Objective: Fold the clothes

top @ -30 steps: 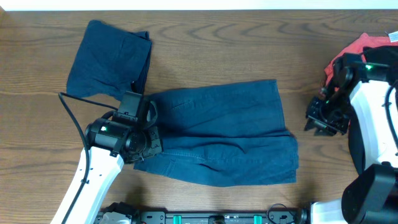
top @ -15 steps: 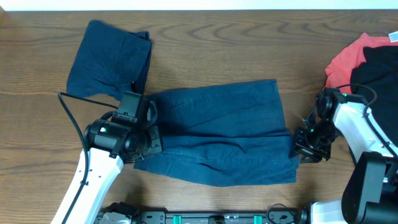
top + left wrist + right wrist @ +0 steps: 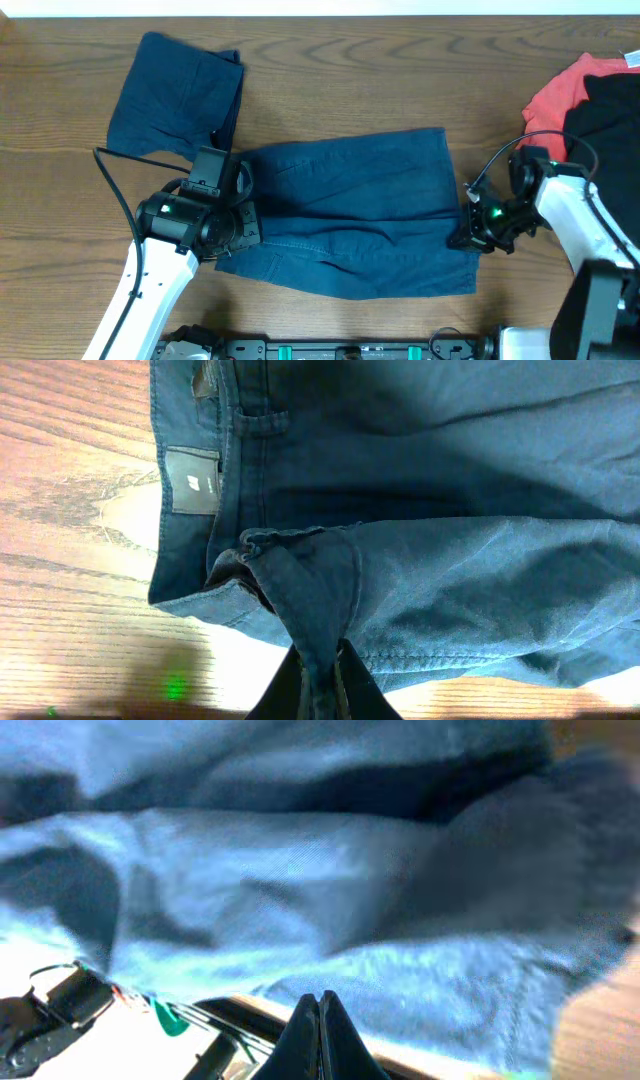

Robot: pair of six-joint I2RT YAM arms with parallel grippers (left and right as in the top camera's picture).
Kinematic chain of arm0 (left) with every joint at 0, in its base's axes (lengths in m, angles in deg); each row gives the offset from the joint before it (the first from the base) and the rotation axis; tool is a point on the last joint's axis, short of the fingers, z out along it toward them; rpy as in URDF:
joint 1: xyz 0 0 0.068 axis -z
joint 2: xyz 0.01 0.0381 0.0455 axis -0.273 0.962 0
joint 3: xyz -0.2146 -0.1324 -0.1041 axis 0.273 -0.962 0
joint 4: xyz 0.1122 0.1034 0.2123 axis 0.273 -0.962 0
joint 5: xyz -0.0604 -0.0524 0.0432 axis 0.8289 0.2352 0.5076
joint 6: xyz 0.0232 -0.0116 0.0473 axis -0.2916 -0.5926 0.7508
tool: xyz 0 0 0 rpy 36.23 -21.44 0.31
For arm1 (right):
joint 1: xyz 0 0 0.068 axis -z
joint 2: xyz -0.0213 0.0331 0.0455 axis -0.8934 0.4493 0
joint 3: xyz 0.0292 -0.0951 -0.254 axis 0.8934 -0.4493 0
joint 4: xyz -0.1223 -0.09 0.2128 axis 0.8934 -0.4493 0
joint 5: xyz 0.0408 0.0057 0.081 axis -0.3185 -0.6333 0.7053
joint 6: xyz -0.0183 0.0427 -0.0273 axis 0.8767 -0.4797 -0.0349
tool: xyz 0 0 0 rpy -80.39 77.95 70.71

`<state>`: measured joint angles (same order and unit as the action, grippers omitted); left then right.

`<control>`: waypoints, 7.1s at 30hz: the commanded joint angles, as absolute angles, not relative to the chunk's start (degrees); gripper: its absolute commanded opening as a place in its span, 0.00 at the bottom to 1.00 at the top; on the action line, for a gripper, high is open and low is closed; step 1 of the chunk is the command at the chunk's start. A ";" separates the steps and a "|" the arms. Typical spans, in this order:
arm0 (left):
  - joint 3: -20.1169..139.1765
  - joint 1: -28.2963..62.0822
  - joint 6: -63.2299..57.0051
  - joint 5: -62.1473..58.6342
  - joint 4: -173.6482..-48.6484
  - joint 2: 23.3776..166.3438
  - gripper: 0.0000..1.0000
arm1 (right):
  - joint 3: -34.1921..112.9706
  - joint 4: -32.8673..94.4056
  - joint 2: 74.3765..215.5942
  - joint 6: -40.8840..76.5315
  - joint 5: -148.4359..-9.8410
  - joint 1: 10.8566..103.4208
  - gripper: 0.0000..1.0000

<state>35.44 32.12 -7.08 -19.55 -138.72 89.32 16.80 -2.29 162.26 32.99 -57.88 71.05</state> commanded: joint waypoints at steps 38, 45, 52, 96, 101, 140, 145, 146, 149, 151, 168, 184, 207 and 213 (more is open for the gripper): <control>35.29 31.94 -4.78 -21.08 -138.74 88.66 0.06 | 17.04 0.03 153.94 34.13 -50.98 79.79 0.01; 36.19 31.94 -4.83 -21.03 -139.49 88.14 0.06 | 24.45 -4.82 151.82 26.92 -60.05 80.16 0.01; 41.21 31.94 -4.81 -21.12 -141.50 82.46 0.06 | 31.66 -2.31 148.76 26.61 -58.67 82.18 0.01; 41.39 31.48 -5.09 -56.88 -117.50 110.72 0.06 | 33.00 52.07 179.38 13.74 -56.64 67.07 0.01; 41.39 30.15 -6.84 -59.59 -116.65 110.72 0.06 | 33.00 52.20 179.36 13.78 -57.42 67.07 0.01; 38.31 26.04 9.82 -19.29 -121.72 119.79 0.56 | 24.58 24.86 178.66 20.67 -77.09 62.72 0.01; 38.31 26.04 9.79 -19.29 -121.63 121.21 0.56 | 24.65 15.52 173.85 10.52 -92.33 67.60 0.01; 38.31 26.04 9.79 -19.29 -121.61 121.21 0.55 | 24.65 14.23 172.60 10.59 -92.31 68.65 0.01; 38.31 26.04 9.75 -19.22 -121.41 121.21 0.55 | 24.65 12.79 169.83 12.56 -91.04 70.02 0.03; 38.33 26.11 9.79 -17.25 -121.43 120.97 0.54 | 24.67 12.73 167.62 15.29 -87.85 70.07 0.19; 39.33 29.89 14.19 0.01 -110.70 117.56 0.10 | 24.73 21.23 161.52 18.92 -60.07 61.61 0.04; 38.85 28.90 11.96 -29.76 -117.41 117.60 0.06 | 23.53 13.21 183.46 13.30 -85.31 58.77 0.01; 32.19 25.52 12.88 -9.93 -118.42 115.55 0.45 | 23.53 13.45 183.40 13.54 -85.23 58.94 0.01; 29.02 25.52 16.20 -5.78 -115.60 117.65 0.31 | 23.53 13.36 183.40 13.54 -85.25 58.94 0.01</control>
